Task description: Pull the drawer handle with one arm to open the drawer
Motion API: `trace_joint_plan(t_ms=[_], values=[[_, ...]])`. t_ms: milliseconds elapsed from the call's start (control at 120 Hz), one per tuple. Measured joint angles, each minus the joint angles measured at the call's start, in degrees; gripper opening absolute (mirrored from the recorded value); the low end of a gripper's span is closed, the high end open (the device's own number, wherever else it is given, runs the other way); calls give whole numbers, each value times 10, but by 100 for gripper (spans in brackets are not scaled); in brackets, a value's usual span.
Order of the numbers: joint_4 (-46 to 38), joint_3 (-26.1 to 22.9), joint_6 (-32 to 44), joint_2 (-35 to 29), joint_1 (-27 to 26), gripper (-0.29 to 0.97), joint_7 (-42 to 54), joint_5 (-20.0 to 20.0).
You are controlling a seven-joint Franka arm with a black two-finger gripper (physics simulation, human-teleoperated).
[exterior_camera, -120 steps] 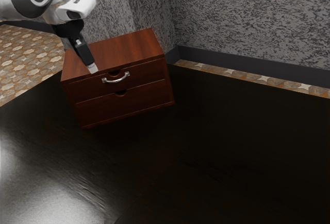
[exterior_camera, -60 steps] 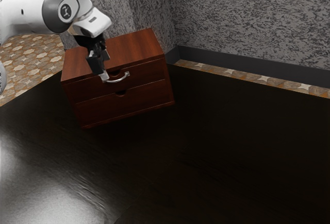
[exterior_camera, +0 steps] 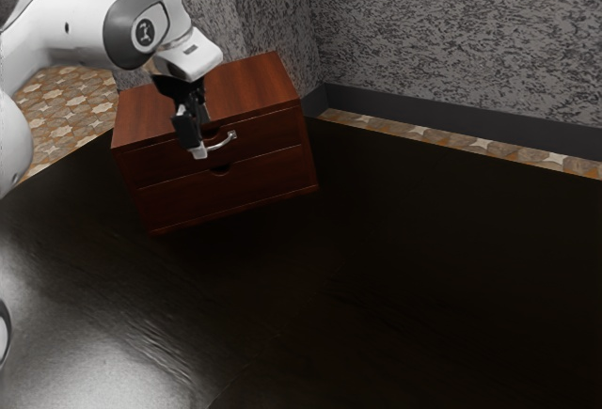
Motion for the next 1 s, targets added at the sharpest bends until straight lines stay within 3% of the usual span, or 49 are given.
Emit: trace_joint_plan(t_ms=[300,700,1000], values=[[-8,0,13,3,-24,65,-21,34],[-129,3,147,-46,-41,57,-32,70],[-166,7,183,-65,-34,56,-68,80]])
